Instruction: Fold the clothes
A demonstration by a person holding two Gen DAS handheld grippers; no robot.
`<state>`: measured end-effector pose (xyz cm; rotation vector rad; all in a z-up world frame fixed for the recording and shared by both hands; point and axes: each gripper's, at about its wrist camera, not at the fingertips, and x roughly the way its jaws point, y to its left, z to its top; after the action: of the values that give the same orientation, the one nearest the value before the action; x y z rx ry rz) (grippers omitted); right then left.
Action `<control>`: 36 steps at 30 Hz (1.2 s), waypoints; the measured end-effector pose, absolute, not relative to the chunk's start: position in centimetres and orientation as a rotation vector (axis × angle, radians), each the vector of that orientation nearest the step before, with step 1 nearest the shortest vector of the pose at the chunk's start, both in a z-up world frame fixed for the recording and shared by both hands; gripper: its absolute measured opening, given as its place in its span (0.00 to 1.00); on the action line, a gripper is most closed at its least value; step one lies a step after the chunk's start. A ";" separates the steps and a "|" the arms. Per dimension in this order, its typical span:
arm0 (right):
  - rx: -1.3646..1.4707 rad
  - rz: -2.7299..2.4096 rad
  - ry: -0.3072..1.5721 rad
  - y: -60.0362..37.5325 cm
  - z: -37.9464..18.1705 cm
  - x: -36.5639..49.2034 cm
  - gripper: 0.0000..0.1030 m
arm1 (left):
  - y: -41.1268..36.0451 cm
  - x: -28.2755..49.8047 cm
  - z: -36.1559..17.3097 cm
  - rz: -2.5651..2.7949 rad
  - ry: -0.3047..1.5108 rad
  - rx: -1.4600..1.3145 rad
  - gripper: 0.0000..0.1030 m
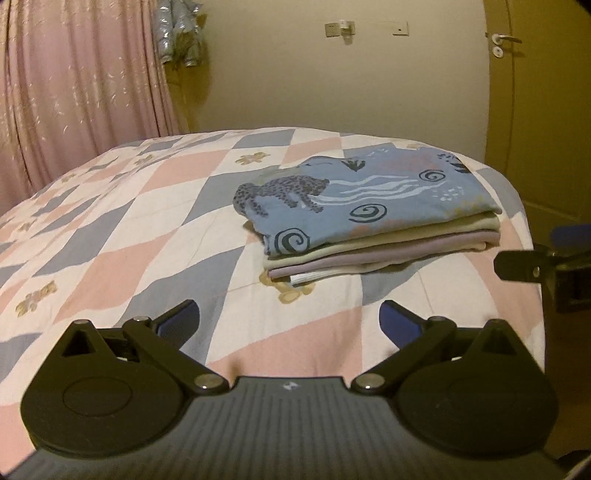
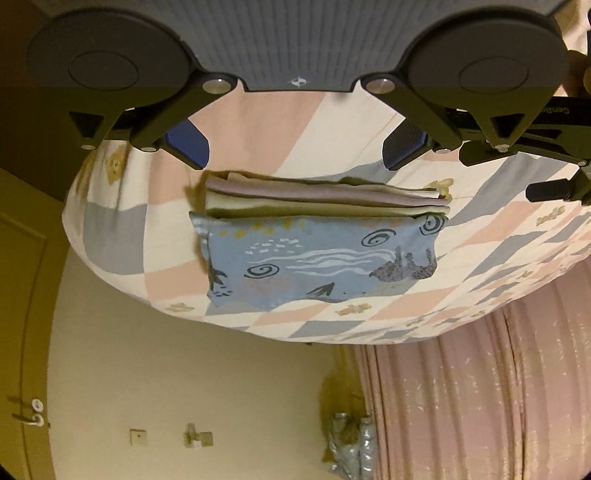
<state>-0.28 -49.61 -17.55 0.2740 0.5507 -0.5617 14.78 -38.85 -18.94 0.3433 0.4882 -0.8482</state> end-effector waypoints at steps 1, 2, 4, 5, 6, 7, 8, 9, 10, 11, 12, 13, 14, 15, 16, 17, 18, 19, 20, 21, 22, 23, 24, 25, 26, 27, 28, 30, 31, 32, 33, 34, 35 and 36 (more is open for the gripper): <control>0.273 -0.568 0.553 -49.4 -17.5 -0.3 1.00 | -38.7 14.7 -18.9 -0.847 0.493 0.336 0.99; 0.272 -0.573 0.554 -49.2 -17.5 -0.4 1.00 | -38.5 14.6 -18.9 -0.846 0.500 0.333 0.99; 0.279 -0.583 0.556 -48.8 -17.6 -0.7 1.00 | -38.1 14.3 -18.9 -0.843 0.513 0.327 0.99; 0.284 -0.588 0.557 -48.6 -17.6 -0.8 1.00 | -37.9 14.1 -18.9 -0.842 0.520 0.324 0.99; 0.289 -0.593 0.557 -48.4 -17.7 -0.9 1.00 | -37.8 14.0 -18.9 -0.841 0.526 0.320 0.99; 0.295 -0.595 0.560 -48.3 -17.7 -1.1 1.00 | -37.6 13.9 -18.9 -0.840 0.533 0.317 0.99; 0.301 -0.594 0.564 -48.1 -17.8 -1.2 1.00 | -37.4 13.8 -18.9 -0.838 0.540 0.316 0.99; 0.306 -0.595 0.569 -48.0 -17.8 -1.3 1.00 | -37.3 13.7 -19.0 -0.836 0.547 0.317 0.99; 0.309 -0.599 0.574 -47.8 -17.9 -1.4 1.00 | -37.2 13.6 -19.1 -0.835 0.556 0.314 0.99; 0.313 -0.601 0.579 -47.7 -17.9 -1.6 1.00 | -37.0 13.5 -19.1 -0.835 0.565 0.308 0.99; 0.316 -0.601 0.582 -47.6 -17.9 -1.8 1.00 | -36.9 13.4 -19.1 -0.836 0.571 0.303 0.99; 0.319 -0.602 0.583 -47.5 -17.9 -2.0 1.00 | -36.7 13.3 -19.1 -0.837 0.573 0.299 0.99; 0.320 -0.602 0.584 -47.3 -17.9 -2.2 1.00 | -36.6 13.1 -19.1 -0.838 0.575 0.295 0.99; 0.321 -0.602 0.584 -47.2 -17.8 -2.4 1.00 | -36.5 12.9 -19.0 -0.838 0.577 0.291 0.99; 0.321 -0.603 0.583 -47.1 -17.8 -2.6 1.00 | -36.3 12.7 -19.0 -0.839 0.579 0.287 0.99; 0.322 -0.603 0.583 -47.0 -17.7 -2.8 1.00 | -36.2 12.5 -18.9 -0.840 0.580 0.285 0.99; 0.322 -0.603 0.582 -46.8 -17.7 -3.0 1.00 | -36.2 12.3 -18.9 -0.841 0.579 0.287 0.99; 0.323 -0.603 0.582 -46.7 -17.6 -3.2 1.00 | -36.1 12.1 -18.8 -0.843 0.578 0.288 0.99; 0.323 -0.604 0.581 -46.6 -17.5 -3.3 1.00 | -36.1 11.9 -18.7 -0.846 0.576 0.289 0.99; 0.322 -0.605 0.578 -46.5 -17.4 -3.5 1.00 | -36.1 11.7 -18.6 -0.849 0.575 0.290 0.99; 0.322 -0.605 0.575 -46.4 -17.3 -3.6 1.00 | -36.1 11.5 -18.5 -0.851 0.573 0.291 0.99; 0.322 -0.605 0.572 -46.3 -17.1 -3.7 1.00 | -36.0 11.2 -18.4 -0.853 0.570 0.290 0.99; 0.321 -0.605 0.568 -46.1 -17.0 -3.9 1.00 | -35.9 11.0 -18.3 -0.855 0.568 0.287 0.99; 0.320 -0.605 0.564 -46.0 -16.8 -4.0 1.00 | -35.8 10.8 -18.1 -0.857 0.567 0.284 0.99; 0.320 -0.604 0.561 -45.9 -16.6 -4.1 1.00 | -35.6 10.6 -17.9 -0.858 0.565 0.281 0.99; 0.319 -0.604 0.558 -45.7 -16.5 -4.2 1.00 | -35.5 10.5 -17.8 -0.857 0.562 0.277 0.99; 0.320 -0.604 0.554 -45.6 -16.3 -4.4 1.00 | -35.4 10.4 -17.6 -0.854 0.562 0.274 0.99; 0.322 -0.605 0.548 -45.4 -16.0 -4.6 1.00 | -35.3 10.2 -17.3 -0.846 0.564 0.270 0.99; 0.323 -0.606 0.546 -45.2 -15.8 -4.7 1.00 | -35.2 10.1 -17.2 -0.846 0.563 0.266 0.99; 0.322 -0.607 0.543 -45.1 -15.7 -4.8 1.00 | -35.1 10.0 -17.0 -0.846 0.563 0.262 0.99; 0.322 -0.607 0.541 -45.0 -15.5 -4.9 1.00 | -35.0 10.0 -16.9 -0.847 0.566 0.259 0.99; 0.320 -0.609 0.539 -44.9 -15.4 -5.0 1.00 | -35.0 10.0 -16.8 -0.846 0.569 0.258 0.99; 0.318 -0.610 0.537 -44.7 -15.3 -5.2 1.00 | -34.9 9.9 -16.7 -0.843 0.570 0.259 0.99; 0.315 -0.612 0.535 -44.6 -15.2 -5.3 1.00 | -34.9 9.8 -16.7 -0.840 0.569 0.261 0.99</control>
<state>-5.28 -44.60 -15.18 0.3149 0.5347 -0.6122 9.84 -34.94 -16.66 0.2615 0.5694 -0.8398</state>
